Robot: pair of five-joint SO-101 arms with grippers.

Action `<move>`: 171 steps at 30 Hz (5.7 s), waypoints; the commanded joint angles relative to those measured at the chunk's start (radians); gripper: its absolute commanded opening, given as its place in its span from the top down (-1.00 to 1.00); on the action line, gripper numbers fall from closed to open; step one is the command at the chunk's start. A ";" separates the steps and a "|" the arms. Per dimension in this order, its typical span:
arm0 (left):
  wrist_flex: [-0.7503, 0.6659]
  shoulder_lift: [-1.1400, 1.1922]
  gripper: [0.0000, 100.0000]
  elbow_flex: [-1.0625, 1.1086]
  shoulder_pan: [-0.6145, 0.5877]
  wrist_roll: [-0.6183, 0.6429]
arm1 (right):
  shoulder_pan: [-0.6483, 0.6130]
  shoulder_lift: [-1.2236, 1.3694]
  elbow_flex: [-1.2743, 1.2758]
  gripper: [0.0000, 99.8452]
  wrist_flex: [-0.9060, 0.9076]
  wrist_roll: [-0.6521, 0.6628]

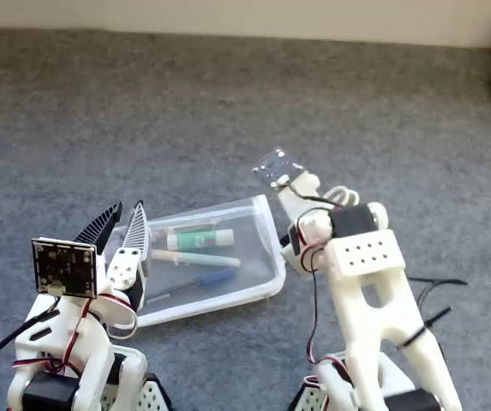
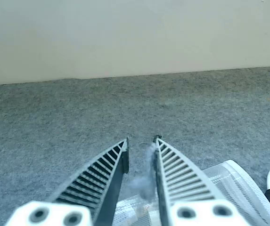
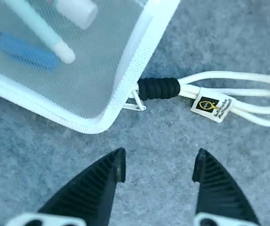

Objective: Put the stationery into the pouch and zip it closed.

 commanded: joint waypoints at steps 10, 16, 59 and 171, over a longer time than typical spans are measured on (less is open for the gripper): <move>-0.025 0.001 0.80 -0.002 -0.010 0.009 | 0.013 0.318 -0.254 0.54 -0.130 0.239; -0.086 0.001 0.80 0.047 -0.010 0.009 | 0.013 0.478 -0.300 0.54 -0.139 0.252; -0.097 0.001 0.80 0.056 -0.010 0.006 | -0.033 0.530 -0.340 0.65 -0.007 0.338; 0.436 0.004 0.49 -0.513 0.097 -0.144 | -0.538 0.019 -0.895 0.99 0.213 -0.269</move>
